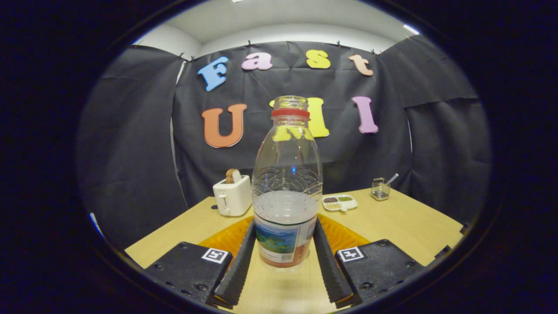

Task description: Take the bottle from table, then pour the juice into the cup, finally place the bottle on the coaster

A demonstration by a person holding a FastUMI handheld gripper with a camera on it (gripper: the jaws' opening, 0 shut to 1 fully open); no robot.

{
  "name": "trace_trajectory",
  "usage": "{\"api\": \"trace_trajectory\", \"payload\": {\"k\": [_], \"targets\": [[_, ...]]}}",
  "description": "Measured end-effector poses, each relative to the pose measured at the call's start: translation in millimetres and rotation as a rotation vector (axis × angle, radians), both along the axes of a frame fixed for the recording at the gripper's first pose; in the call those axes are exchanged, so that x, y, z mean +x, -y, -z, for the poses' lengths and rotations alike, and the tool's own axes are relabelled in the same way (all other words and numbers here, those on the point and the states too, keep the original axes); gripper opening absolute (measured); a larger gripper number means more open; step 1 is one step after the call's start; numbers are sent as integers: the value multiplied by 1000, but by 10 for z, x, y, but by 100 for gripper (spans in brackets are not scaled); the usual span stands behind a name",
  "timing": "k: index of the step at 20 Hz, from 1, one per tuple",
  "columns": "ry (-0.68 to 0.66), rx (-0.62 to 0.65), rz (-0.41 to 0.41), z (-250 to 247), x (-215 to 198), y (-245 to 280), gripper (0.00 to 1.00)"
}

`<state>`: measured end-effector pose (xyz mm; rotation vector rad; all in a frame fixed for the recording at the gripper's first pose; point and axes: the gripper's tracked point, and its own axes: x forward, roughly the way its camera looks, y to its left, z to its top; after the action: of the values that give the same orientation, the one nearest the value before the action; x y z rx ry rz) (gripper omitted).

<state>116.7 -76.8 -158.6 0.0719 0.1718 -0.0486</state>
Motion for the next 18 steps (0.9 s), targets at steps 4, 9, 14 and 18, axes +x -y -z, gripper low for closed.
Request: {"api": "trace_trajectory", "payload": {"k": [4, 9, 14, 18], "targets": [[-19, -62, 30, 209, 313, -5, 77], [-19, -92, 39, 443, 759, -76, 77], [-49, -103, 60, 727, 1044, -43, 78], [-69, -88, 66, 1048, 1226, -17, 79]]}}
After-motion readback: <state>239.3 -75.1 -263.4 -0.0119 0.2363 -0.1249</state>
